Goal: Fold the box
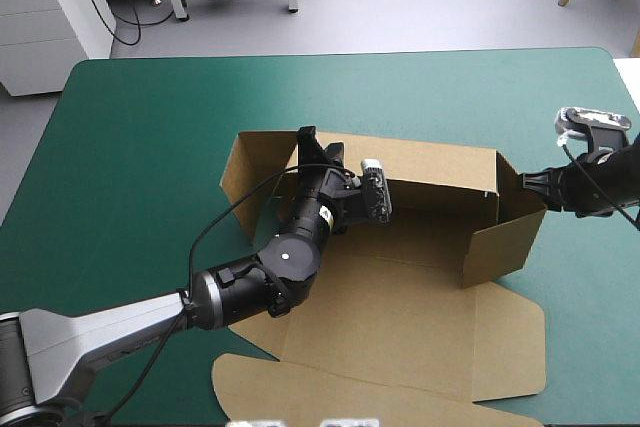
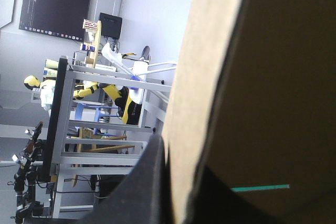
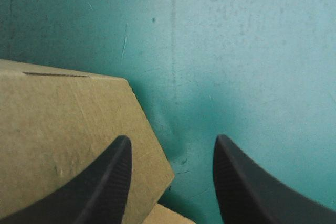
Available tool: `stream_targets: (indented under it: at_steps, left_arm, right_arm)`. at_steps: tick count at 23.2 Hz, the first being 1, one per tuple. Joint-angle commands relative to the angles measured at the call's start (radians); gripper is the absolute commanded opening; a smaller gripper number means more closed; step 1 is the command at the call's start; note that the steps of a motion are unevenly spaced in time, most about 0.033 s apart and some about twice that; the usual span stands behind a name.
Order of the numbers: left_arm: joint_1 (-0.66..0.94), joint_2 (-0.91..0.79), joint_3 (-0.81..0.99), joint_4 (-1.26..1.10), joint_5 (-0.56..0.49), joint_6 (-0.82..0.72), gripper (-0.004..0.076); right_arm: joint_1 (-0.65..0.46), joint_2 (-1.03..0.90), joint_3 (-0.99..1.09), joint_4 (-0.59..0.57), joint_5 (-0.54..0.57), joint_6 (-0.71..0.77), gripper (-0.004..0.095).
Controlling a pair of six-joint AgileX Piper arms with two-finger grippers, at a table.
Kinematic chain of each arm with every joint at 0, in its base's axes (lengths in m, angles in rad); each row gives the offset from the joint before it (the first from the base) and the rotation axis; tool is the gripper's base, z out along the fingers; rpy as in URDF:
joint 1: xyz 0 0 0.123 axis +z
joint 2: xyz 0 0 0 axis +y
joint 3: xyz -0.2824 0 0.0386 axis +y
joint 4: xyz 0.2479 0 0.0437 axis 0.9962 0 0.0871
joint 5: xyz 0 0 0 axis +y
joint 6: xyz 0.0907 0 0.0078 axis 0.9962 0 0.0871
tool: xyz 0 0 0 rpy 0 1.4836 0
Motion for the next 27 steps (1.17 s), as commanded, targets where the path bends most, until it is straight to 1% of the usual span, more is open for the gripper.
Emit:
stream_targets:
  at_steps: [1, 3, 5, 8, 11, 12, 13, 14, 20, 21, 23, 24, 27]
  left_arm:
    - [0.0, -0.034, -0.039, 0.022, -0.001, -0.013, -0.001]
    - [0.0, -0.022, -0.039, 0.017, -0.009, 0.007, -0.001]
    - [0.0, -0.006, -0.039, -0.008, -0.014, 0.072, -0.001]
    - [0.0, 0.04, -0.039, -0.062, -0.016, 0.186, -0.001]
    - [0.0, 0.076, -0.039, -0.068, -0.016, 0.191, -0.001]
    - [0.0, 0.083, -0.039, -0.068, -0.016, 0.194, -0.001]
    - [0.0, 0.086, -0.039, -0.068, -0.016, 0.194, -0.001]
    - [0.0, 0.086, -0.039, -0.068, -0.018, 0.196, -0.001]
    - [0.0, 0.086, -0.039, -0.068, -0.03, 0.196, -0.001]
    - [0.0, 0.086, -0.039, -0.068, -0.03, 0.196, -0.001]
    - [0.0, 0.086, -0.039, -0.069, -0.029, 0.196, -0.001]
    - [0.0, 0.086, -0.039, -0.067, -0.027, 0.196, -0.001]
    - [0.0, 0.086, -0.039, -0.067, -0.027, 0.196, -0.001]
  right_arm:
    - [-0.007, -0.07, 0.017, 0.034, -0.03, -0.044, 0.0435]
    - [-0.007, -0.096, 0.052, 0.068, -0.032, -0.096, 0.0435]
    - [-0.007, -0.126, 0.096, 0.125, -0.045, -0.147, 0.0435]
    - [-0.007, -0.185, 0.193, 0.215, -0.101, -0.222, 0.0435]
    - [-0.007, -0.223, 0.313, 0.271, -0.143, -0.35, 0.0435]
    - [-0.007, -0.237, 0.364, 0.318, -0.167, -0.424, 0.0435]
    - [-0.007, -0.247, 0.388, 0.35, -0.184, -0.456, 0.0435]
    - [-0.007, -0.267, 0.421, 0.414, -0.213, -0.511, 0.0435]
    - [-0.007, -0.332, 0.496, 0.522, -0.227, -0.692, 0.0435]
    - [-0.007, -0.337, 0.502, 0.524, -0.219, -0.695, 0.0435]
    - [-0.007, -0.344, 0.502, 0.486, -0.204, -0.691, 0.0435]
    - [-0.007, -0.352, 0.502, 0.45, -0.204, -0.663, 0.0435]
    - [-0.007, -0.369, 0.502, 0.391, -0.198, -0.628, 0.0435]
